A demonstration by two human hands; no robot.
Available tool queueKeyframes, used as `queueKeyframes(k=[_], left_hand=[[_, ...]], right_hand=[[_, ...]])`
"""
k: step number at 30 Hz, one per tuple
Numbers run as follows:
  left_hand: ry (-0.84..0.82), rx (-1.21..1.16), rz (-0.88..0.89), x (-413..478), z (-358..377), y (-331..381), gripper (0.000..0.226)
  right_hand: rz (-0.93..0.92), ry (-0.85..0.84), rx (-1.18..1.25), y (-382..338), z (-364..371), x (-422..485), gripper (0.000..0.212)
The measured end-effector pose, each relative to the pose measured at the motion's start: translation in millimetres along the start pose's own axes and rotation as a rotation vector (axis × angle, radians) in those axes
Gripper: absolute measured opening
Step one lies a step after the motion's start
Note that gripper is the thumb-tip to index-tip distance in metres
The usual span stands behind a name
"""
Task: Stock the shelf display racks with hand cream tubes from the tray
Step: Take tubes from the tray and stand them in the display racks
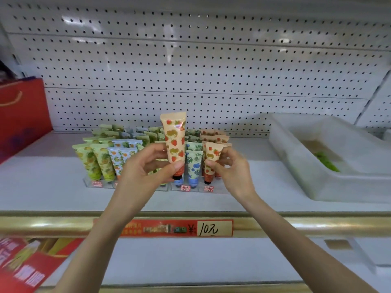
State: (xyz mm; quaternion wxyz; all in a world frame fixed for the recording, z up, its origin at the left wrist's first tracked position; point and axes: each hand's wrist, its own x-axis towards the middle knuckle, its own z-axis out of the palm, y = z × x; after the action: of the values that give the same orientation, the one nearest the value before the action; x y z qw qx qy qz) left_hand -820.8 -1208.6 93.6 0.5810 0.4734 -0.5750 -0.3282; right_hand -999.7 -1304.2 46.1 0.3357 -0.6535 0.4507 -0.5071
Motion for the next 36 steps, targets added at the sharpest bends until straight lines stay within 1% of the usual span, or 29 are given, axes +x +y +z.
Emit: queueKeyframes(k=[6,18,24,29,32,35,36], left_hand=[[0.004,-0.010,-0.016,-3,5,-1,0.029],[0.002,-0.015,-0.021,1,9,-1,0.030],[-0.012,-0.017,-0.029,3,11,-3,0.030],[-0.031,0.000,-0.035,5,14,-6,0.031],[-0.046,0.031,-0.032,6,17,-7,0.031],[-0.077,0.073,-0.035,7,22,-8,0.031],[-0.093,0.081,-0.032,7,24,-9,0.032]], right_hand=[[-0.008,-0.049,-0.070,11,2,-2,0.027],[0.004,-0.088,-0.042,13,2,-1,0.028],[-0.002,-0.086,-0.038,11,-1,-2,0.035],[0.011,-0.063,0.000,7,-8,-3,0.031],[-0.020,-0.001,-0.007,3,-15,-6,0.022],[-0.054,0.015,0.114,-11,-23,-12,0.009],[-0.063,-0.012,0.171,-18,-25,-14,0.012]])
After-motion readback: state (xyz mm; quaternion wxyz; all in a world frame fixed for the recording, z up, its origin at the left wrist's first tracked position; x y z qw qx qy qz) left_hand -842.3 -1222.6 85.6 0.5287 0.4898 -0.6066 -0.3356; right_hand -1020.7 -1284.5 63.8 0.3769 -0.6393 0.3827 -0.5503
